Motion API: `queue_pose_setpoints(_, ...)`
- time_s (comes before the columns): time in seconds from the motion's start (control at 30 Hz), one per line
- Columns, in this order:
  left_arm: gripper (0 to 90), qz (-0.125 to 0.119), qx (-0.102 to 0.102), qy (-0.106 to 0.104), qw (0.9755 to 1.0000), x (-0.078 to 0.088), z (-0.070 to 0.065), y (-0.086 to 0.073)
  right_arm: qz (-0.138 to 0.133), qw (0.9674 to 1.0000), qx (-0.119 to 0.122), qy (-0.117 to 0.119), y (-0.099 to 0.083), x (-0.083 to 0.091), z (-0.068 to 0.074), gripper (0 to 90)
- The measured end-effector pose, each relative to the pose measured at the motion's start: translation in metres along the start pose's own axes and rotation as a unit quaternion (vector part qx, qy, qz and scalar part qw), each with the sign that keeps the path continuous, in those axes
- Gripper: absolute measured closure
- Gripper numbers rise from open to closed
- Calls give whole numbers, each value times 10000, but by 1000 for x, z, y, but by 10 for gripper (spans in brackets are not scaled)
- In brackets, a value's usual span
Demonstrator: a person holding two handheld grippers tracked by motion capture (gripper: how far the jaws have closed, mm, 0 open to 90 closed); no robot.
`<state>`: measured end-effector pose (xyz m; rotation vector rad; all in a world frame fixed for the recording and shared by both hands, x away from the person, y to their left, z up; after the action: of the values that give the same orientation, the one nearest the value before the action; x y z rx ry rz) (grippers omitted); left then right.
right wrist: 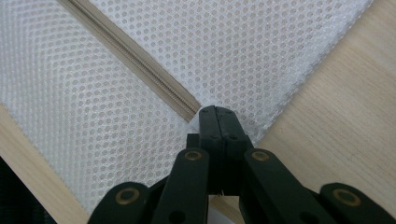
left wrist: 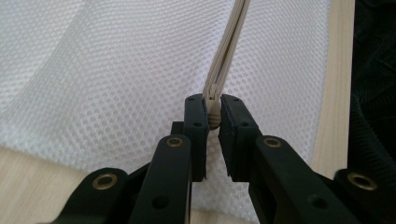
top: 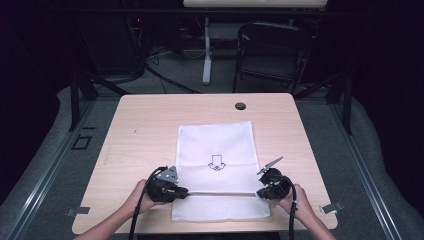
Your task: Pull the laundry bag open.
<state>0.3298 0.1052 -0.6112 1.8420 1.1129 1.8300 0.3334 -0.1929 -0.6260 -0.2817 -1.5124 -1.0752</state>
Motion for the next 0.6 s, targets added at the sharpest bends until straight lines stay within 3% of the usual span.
queue_pose_setpoints(0.3,816,47,55,86,9999,8,4,-9,-59,9999,-105,32,0,-1,2,900)
queue_pose_setpoints(0.5,816,50,125,115,9998,13,5,-14,12,10000,-7,43,0,0,0,900)
queue_pose_setpoints(0.53,816,62,154,140,9998,13,6,-15,-184,9997,-147,27,1,-3,2,900)
queue_pose_setpoints(0.6,816,82,130,142,9998,15,6,-17,-58,10000,-63,28,1,-1,1,900)
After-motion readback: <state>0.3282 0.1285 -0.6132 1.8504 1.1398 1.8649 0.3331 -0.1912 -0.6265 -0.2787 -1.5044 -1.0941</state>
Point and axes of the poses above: each handheld gripper's, and its own axes: x roughly backward along the jaws, y roughly out of its top, z roughly to its left, the point moved 8 cm from there along -x, roughly forward along the jaws, and after that the axes turned 6 degrees about -z, right-handed, at the moved point
